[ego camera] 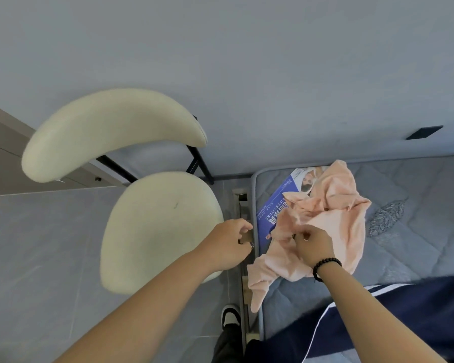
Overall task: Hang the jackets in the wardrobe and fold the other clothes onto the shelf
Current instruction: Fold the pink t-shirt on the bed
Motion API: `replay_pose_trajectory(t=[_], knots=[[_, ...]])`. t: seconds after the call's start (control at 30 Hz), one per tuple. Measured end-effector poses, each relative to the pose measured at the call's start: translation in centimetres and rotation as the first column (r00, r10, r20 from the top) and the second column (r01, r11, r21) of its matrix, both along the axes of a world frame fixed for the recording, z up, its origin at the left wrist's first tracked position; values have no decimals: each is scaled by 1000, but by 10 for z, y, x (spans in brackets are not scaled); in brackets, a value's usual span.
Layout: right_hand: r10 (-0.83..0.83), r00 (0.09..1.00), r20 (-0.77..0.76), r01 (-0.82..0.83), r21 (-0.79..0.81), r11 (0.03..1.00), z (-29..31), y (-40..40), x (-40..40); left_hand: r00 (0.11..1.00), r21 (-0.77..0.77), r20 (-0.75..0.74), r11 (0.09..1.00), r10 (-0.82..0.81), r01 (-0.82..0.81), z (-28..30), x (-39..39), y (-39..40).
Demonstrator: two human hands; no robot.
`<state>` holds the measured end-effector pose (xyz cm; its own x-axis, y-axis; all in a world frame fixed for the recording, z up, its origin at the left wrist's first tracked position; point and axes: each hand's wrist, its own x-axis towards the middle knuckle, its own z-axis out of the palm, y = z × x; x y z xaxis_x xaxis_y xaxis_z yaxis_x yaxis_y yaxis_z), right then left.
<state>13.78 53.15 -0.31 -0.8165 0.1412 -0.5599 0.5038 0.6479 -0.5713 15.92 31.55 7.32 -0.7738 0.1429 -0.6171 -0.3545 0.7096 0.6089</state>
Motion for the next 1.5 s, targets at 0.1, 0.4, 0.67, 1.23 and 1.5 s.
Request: replay_pose_trajectory(t=[0.1, 0.4, 0.67, 1.23, 1.5], knots=[[94, 991, -92, -110, -188, 976, 47, -15, -14, 1000, -7, 14, 1000, -3, 3, 17, 3, -4], [404, 886, -228, -462, -505, 729, 212, -91, -44, 912, 320, -152, 892, 381, -320, 80, 28, -39], [565, 737, -370, -652, -607, 454, 294, -180, -5, 788, 279, -200, 804, 583, -524, 121, 72, -92], [915, 226, -334, -974, -50, 222, 266, -335, 138, 44, 610, -399, 301, 916, -733, 300, 250, -237], [851, 115, -513, -993, -79, 86, 296, -424, 286, -311, 812, -180, -37, 933, -582, 336, 420, -286]])
